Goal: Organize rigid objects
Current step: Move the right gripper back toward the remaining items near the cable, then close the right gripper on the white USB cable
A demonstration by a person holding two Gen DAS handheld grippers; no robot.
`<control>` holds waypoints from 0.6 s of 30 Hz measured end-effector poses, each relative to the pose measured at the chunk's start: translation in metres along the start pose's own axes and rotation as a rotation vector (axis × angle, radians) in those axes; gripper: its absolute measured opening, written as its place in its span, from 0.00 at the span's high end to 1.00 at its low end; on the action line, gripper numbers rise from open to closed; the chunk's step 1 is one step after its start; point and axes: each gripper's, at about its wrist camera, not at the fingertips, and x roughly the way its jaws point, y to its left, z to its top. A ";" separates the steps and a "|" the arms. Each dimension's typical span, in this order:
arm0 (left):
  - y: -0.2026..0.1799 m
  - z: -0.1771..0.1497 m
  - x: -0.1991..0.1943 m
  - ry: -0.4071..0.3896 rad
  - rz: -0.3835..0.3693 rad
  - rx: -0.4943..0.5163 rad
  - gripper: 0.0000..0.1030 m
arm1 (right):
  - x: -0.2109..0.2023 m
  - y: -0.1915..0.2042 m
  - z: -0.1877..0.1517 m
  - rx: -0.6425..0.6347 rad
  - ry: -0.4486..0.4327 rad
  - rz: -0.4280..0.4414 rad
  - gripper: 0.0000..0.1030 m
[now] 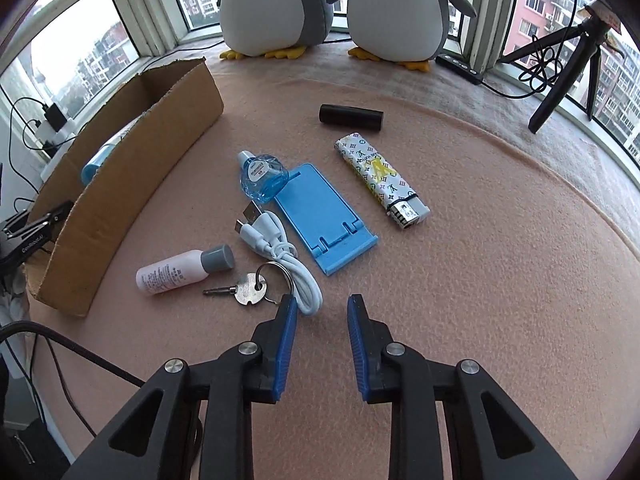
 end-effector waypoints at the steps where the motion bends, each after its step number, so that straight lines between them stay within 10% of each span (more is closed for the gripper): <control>1: 0.000 0.000 0.000 0.000 0.000 0.000 0.73 | 0.001 0.001 0.001 -0.006 0.000 -0.002 0.78; 18: -0.001 0.000 -0.001 -0.002 0.003 0.002 0.73 | 0.000 0.004 -0.003 0.018 0.003 0.043 0.91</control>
